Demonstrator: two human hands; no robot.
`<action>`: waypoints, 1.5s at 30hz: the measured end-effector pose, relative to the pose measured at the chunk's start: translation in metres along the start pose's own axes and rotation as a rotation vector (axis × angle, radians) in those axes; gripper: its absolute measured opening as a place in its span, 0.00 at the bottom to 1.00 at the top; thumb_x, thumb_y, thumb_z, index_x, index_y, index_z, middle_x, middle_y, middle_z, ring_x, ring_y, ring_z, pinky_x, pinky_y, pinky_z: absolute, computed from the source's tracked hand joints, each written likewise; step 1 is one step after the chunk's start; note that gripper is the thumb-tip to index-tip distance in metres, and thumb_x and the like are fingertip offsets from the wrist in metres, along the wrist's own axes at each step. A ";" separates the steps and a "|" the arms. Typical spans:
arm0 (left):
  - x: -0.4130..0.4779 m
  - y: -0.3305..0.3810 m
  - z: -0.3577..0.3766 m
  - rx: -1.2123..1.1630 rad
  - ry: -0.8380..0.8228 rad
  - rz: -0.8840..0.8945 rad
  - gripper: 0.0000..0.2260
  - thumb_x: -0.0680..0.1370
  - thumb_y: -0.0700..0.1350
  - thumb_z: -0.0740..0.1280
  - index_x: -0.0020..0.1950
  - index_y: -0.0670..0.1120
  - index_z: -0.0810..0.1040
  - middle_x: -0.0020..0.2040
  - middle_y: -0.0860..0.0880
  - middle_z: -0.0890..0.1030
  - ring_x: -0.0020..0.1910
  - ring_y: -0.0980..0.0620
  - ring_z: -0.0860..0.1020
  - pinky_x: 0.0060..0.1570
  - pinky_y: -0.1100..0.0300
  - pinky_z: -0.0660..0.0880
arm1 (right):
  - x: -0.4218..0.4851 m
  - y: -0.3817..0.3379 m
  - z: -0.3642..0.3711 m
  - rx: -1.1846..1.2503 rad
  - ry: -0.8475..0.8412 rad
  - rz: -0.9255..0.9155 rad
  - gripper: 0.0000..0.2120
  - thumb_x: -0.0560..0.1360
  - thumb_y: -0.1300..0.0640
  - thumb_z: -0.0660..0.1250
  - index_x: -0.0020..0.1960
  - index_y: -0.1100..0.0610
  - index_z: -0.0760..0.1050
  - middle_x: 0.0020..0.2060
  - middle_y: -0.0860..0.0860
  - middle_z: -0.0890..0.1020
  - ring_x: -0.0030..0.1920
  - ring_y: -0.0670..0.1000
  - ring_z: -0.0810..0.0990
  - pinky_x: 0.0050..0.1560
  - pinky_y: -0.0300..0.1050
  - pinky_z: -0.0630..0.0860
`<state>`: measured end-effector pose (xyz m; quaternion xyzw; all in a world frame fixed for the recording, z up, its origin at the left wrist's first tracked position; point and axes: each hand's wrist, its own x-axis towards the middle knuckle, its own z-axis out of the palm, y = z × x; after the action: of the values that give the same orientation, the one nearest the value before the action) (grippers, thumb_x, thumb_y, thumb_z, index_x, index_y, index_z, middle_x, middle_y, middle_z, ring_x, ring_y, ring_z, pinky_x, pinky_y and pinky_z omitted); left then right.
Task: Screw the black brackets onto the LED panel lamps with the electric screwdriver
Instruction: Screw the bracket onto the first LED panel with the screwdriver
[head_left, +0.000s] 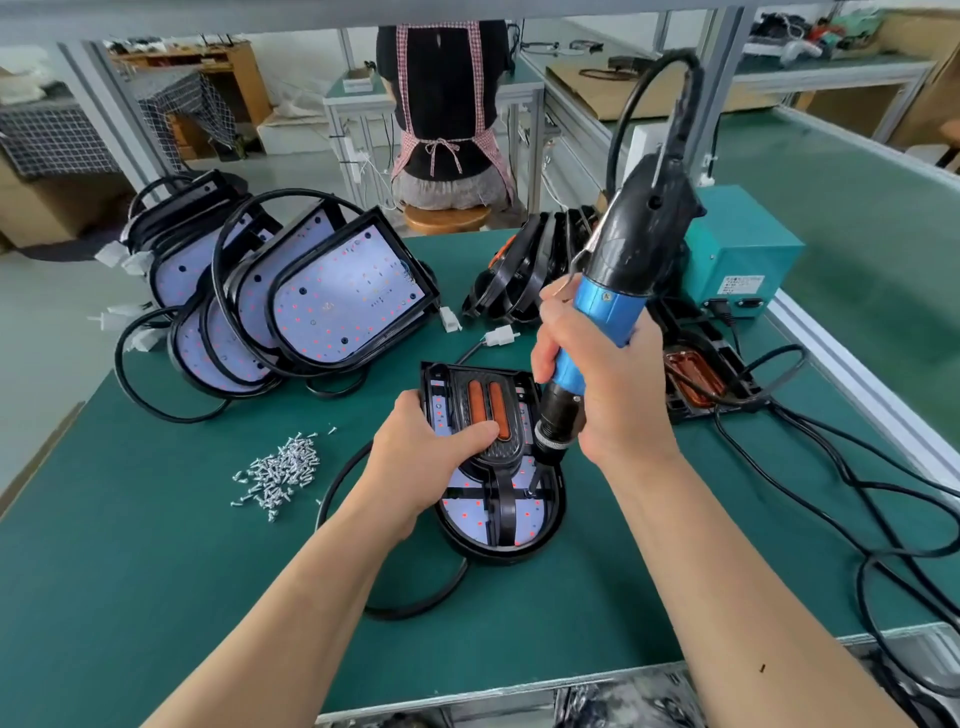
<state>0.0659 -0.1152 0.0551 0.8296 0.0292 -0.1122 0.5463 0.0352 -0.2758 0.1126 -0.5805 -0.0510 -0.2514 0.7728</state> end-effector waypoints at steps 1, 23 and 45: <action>0.000 0.001 -0.001 -0.001 -0.008 -0.005 0.24 0.68 0.54 0.80 0.57 0.48 0.74 0.52 0.50 0.83 0.51 0.49 0.81 0.54 0.49 0.79 | 0.001 -0.002 0.000 0.009 -0.013 0.015 0.06 0.71 0.58 0.70 0.43 0.58 0.73 0.25 0.54 0.73 0.28 0.53 0.71 0.40 0.41 0.75; 0.037 -0.023 -0.099 0.652 0.285 0.027 0.05 0.76 0.45 0.73 0.48 0.46 0.81 0.51 0.45 0.82 0.52 0.43 0.78 0.51 0.52 0.75 | 0.001 -0.044 -0.029 0.411 0.496 0.025 0.08 0.81 0.50 0.66 0.48 0.54 0.72 0.31 0.49 0.72 0.28 0.46 0.70 0.34 0.37 0.72; 0.043 -0.023 -0.103 0.879 0.116 0.301 0.07 0.76 0.45 0.73 0.41 0.45 0.77 0.45 0.45 0.79 0.48 0.43 0.77 0.50 0.50 0.72 | -0.024 -0.054 -0.031 0.440 0.537 -0.007 0.16 0.77 0.52 0.72 0.58 0.58 0.69 0.32 0.49 0.74 0.30 0.47 0.73 0.35 0.39 0.75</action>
<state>0.1201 -0.0151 0.0644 0.9822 -0.1113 0.0129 0.1508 -0.0159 -0.3074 0.1406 -0.3129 0.0989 -0.3808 0.8645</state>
